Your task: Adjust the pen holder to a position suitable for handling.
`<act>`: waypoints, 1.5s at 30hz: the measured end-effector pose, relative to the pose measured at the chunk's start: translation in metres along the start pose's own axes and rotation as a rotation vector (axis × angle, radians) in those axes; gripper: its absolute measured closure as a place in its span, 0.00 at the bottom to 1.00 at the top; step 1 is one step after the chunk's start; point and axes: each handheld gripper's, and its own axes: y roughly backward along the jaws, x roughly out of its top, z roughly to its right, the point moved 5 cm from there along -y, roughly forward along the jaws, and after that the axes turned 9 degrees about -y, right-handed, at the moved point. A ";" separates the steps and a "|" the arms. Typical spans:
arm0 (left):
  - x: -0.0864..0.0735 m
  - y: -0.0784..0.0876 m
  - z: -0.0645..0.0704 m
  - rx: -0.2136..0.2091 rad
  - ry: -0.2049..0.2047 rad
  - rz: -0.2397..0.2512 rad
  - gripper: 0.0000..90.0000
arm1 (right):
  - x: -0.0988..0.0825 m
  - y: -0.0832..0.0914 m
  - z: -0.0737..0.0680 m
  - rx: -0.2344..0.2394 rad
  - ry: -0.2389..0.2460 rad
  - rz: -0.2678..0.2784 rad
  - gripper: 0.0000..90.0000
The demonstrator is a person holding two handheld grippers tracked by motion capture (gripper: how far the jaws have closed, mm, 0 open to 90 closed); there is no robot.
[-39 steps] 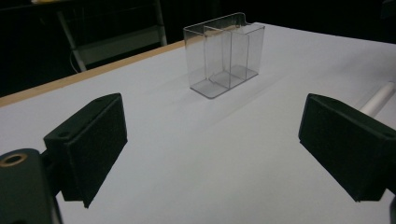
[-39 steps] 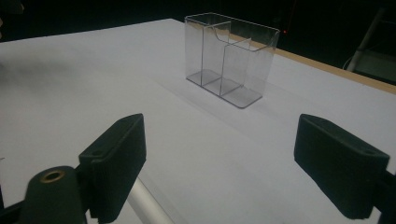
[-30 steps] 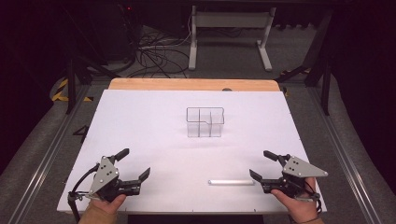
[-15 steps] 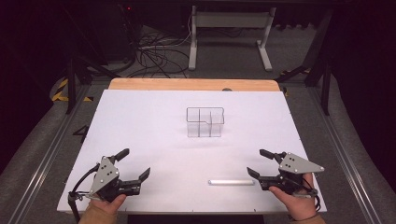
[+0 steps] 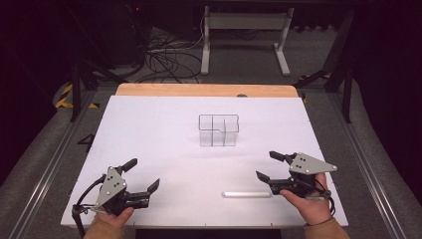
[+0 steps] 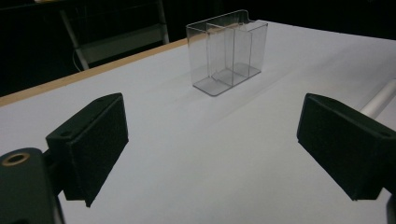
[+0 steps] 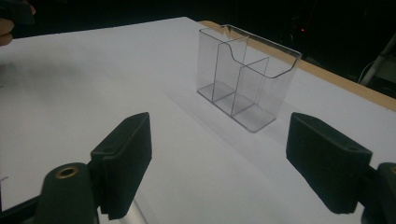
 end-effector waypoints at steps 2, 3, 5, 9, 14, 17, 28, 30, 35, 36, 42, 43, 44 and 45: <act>0.000 0.000 0.000 -0.001 -0.001 0.000 0.11 | 0.001 -0.001 0.000 0.001 0.002 -0.002 0.26; 0.000 0.000 0.000 0.000 -0.002 0.000 0.11 | 0.004 -0.003 0.000 0.003 0.008 -0.004 0.26; 0.000 0.000 0.000 0.000 -0.001 -0.001 0.11 | 0.005 -0.004 -0.001 0.005 0.011 -0.007 0.26; 0.000 0.000 0.000 0.000 0.000 -0.002 0.11 | 0.009 -0.007 -0.001 0.010 0.015 -0.009 0.26; -0.001 0.000 0.000 -0.001 -0.001 -0.003 0.11 | 0.013 -0.009 0.000 0.020 0.023 -0.023 0.27; -0.001 0.000 0.000 -0.002 0.000 -0.003 0.11 | 0.019 -0.012 -0.001 0.034 0.047 -0.051 0.30; -0.001 0.000 0.000 -0.003 0.003 -0.003 0.11 | 0.042 -0.026 0.004 0.073 0.051 -0.116 0.32; -0.001 0.000 -0.001 -0.003 0.003 -0.003 0.11 | 0.045 -0.030 0.005 0.075 0.055 -0.124 0.32; -0.001 0.000 -0.001 -0.003 0.003 -0.003 0.11 | 0.052 -0.036 0.005 0.081 0.060 -0.125 0.31; -0.001 0.000 -0.001 -0.002 0.002 -0.003 0.11 | 0.056 -0.039 0.006 0.081 0.064 -0.131 0.31; -0.002 -0.001 -0.001 -0.003 0.003 -0.004 0.11 | 0.063 -0.048 0.009 0.082 0.069 -0.145 0.30; -0.002 -0.001 -0.001 -0.003 0.004 -0.004 0.11 | 0.064 -0.050 0.009 0.083 0.069 -0.148 0.30; -0.002 -0.001 -0.001 -0.004 0.003 -0.004 0.11 | 0.067 -0.054 0.011 0.086 0.068 -0.153 0.30; -0.002 -0.001 -0.001 -0.005 0.005 -0.004 0.11 | 0.067 -0.054 0.011 0.086 0.068 -0.153 0.30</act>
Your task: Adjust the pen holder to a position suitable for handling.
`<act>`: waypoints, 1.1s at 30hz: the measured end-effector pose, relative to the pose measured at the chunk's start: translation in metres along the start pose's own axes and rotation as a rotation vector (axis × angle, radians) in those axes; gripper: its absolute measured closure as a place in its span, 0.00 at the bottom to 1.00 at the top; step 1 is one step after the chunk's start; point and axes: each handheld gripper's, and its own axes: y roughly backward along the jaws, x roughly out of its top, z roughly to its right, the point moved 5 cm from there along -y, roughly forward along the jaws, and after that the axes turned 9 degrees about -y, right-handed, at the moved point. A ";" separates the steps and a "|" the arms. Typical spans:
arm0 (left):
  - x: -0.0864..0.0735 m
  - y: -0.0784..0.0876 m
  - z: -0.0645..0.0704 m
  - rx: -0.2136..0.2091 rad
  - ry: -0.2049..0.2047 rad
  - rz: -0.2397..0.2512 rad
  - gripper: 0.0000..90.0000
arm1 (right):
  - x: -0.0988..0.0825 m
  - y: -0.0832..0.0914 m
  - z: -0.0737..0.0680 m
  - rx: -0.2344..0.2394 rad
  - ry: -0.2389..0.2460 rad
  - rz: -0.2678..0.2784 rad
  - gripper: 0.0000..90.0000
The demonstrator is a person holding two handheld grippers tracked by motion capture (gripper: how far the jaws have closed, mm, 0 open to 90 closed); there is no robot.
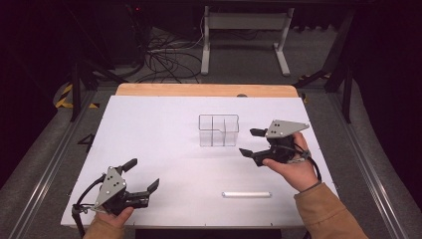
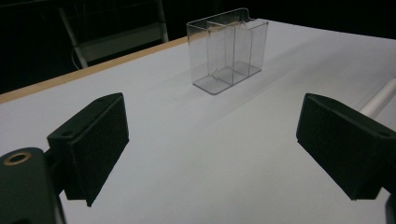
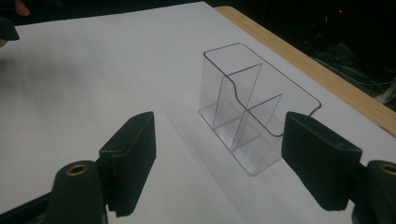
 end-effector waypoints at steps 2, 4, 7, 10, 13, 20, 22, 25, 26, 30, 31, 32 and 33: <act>0.000 0.000 0.000 -0.001 -0.003 -0.001 0.11 | 0.002 -0.003 0.001 0.002 0.001 -0.005 0.30; 0.000 0.000 0.000 -0.002 -0.003 -0.002 0.11 | 0.004 -0.007 0.003 0.003 0.003 -0.013 0.30; 0.000 0.000 0.000 -0.004 -0.003 -0.005 0.11 | 0.009 -0.013 0.005 0.002 0.013 -0.024 0.30; 0.000 0.000 0.000 -0.005 -0.004 -0.005 0.11 | 0.012 -0.017 0.008 0.000 0.016 -0.033 0.30; -0.001 -0.001 0.000 -0.005 -0.002 -0.007 0.11 | 0.015 -0.020 0.010 0.001 0.019 -0.033 0.30; 0.000 -0.001 0.001 -0.010 -0.005 -0.007 0.11 | 0.022 -0.029 0.014 -0.002 0.019 -0.046 0.30; -0.001 -0.001 0.001 -0.010 -0.006 -0.008 0.11 | 0.024 -0.033 0.016 -0.002 0.028 -0.062 0.31; -0.001 -0.001 0.000 -0.010 -0.006 -0.009 0.11 | 0.028 -0.037 0.019 0.004 0.061 -0.087 0.34; -0.001 -0.001 0.000 -0.010 -0.007 -0.009 0.11 | 0.029 -0.039 0.020 0.001 0.080 -0.101 0.35; -0.001 -0.001 0.001 -0.010 -0.008 -0.010 0.11 | 0.034 -0.049 0.022 0.011 0.140 -0.146 0.41; -0.001 -0.001 0.000 -0.010 -0.008 -0.011 0.11 | 0.037 -0.056 0.023 0.019 0.150 -0.166 0.42; -0.002 -0.001 0.000 -0.010 -0.007 -0.011 0.11 | 0.037 -0.056 0.023 0.019 0.150 -0.166 0.42; -0.002 0.000 0.000 -0.010 -0.006 -0.010 0.11 | 0.037 -0.058 0.023 0.019 0.153 -0.172 0.42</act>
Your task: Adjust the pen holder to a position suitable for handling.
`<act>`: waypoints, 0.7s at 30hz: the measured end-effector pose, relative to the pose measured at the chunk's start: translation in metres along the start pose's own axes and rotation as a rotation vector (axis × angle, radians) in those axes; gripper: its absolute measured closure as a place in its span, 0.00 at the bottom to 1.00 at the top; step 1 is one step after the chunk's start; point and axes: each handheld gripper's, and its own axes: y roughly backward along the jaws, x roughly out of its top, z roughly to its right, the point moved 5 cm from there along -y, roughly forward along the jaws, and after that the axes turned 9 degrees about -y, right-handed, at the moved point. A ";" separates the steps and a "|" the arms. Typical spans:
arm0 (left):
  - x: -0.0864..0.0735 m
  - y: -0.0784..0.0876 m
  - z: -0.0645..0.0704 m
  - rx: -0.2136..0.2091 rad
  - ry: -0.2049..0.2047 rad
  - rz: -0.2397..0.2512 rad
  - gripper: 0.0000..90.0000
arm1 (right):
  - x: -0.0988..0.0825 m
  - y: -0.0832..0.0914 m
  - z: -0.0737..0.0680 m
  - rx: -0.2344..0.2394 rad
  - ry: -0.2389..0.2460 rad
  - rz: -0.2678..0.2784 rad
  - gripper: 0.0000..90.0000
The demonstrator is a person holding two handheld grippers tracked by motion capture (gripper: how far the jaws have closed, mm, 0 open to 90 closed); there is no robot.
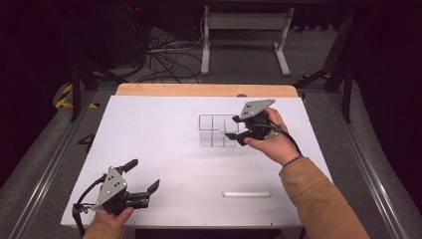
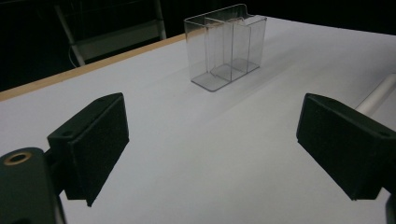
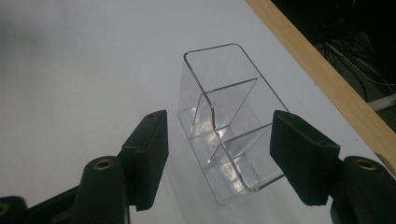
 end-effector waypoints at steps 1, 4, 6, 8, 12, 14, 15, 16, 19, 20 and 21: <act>0.000 0.000 0.000 0.000 0.001 0.000 0.11 | 0.001 -0.003 0.000 0.002 -0.002 -0.010 0.43; 0.000 0.000 0.000 -0.001 -0.005 -0.002 0.11 | 0.003 -0.012 0.002 0.009 -0.007 -0.026 0.45; -0.001 0.000 0.000 -0.002 -0.005 -0.002 0.11 | 0.003 -0.019 0.003 0.019 -0.011 -0.045 0.48; -0.001 0.000 0.000 -0.001 -0.004 -0.002 0.11 | 0.004 -0.024 0.005 0.025 -0.011 -0.067 0.50; -0.001 0.000 0.000 -0.004 -0.001 -0.003 0.11 | 0.006 -0.034 0.007 0.041 -0.007 -0.100 0.53; -0.001 0.000 0.000 -0.004 0.001 -0.003 0.11 | 0.007 -0.039 0.007 0.046 -0.009 -0.116 0.55; -0.001 0.000 0.000 -0.006 -0.001 -0.003 0.11 | 0.006 -0.041 0.008 0.051 -0.008 -0.121 0.56; -0.002 0.000 0.000 -0.005 0.001 -0.003 0.11 | 0.006 -0.043 0.008 0.053 -0.011 -0.130 0.57; -0.002 0.000 0.000 -0.008 -0.001 -0.006 0.11 | 0.005 -0.049 0.008 0.062 -0.012 -0.149 0.60; -0.002 0.000 0.000 -0.009 -0.002 -0.006 0.11 | 0.004 -0.053 0.008 0.069 -0.012 -0.165 0.62; -0.002 0.000 0.001 -0.010 -0.003 -0.006 0.11 | 0.004 -0.053 0.008 0.069 -0.012 -0.165 0.62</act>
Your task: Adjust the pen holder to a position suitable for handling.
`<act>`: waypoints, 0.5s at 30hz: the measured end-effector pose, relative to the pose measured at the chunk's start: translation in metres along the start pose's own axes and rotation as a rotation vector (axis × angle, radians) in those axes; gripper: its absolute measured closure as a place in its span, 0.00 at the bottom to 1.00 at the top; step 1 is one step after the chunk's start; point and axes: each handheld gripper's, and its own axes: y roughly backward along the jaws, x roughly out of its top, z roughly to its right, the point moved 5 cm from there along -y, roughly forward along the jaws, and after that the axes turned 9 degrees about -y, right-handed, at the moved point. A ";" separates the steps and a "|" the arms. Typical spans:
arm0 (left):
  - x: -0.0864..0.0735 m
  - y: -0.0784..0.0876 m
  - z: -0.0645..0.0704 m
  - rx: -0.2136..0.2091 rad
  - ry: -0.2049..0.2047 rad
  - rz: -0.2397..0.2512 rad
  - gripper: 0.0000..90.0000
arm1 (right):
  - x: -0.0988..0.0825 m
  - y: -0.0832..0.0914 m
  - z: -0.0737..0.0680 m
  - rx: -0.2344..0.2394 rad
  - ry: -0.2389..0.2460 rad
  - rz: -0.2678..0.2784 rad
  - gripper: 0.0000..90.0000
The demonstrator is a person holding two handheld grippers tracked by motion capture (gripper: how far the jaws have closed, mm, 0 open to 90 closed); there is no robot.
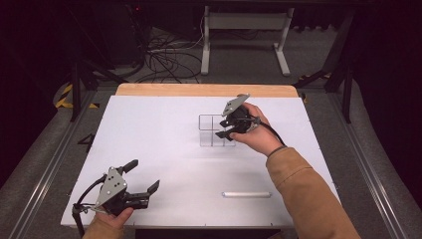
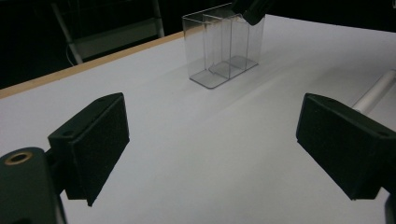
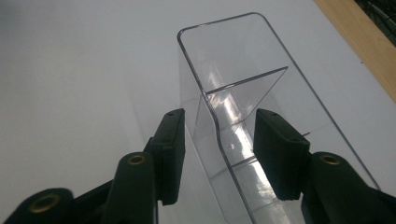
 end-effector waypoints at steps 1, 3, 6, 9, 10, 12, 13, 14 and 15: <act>0.000 0.000 0.000 -0.001 -0.001 -0.001 0.11 | 0.000 -0.002 0.000 0.003 0.003 -0.009 0.63; 0.000 -0.001 0.000 -0.004 -0.003 -0.001 0.11 | 0.000 -0.007 0.000 0.008 -0.001 -0.025 0.65; 0.000 -0.001 0.001 -0.006 -0.001 -0.002 0.11 | 0.001 -0.013 0.001 0.016 0.001 -0.046 0.68; 0.001 -0.001 0.002 -0.009 -0.008 -0.002 0.11 | 0.001 -0.019 0.001 0.017 0.006 -0.065 0.69; 0.001 -0.001 0.002 -0.010 -0.009 -0.002 0.11 | 0.001 -0.021 0.000 0.017 0.003 -0.070 0.69; 0.000 -0.001 0.002 -0.013 -0.005 -0.002 0.11 | 0.001 -0.024 0.001 0.019 0.006 -0.077 0.70; 0.000 -0.001 0.002 -0.012 -0.005 -0.002 0.11 | 0.001 -0.029 0.001 0.022 0.014 -0.089 0.71; 0.000 -0.001 0.002 -0.012 -0.005 -0.002 0.11 | 0.001 -0.029 0.001 0.022 0.014 -0.089 0.71; 0.000 -0.001 0.002 -0.012 -0.004 -0.002 0.11 | 0.001 -0.030 0.000 0.021 0.010 -0.100 0.72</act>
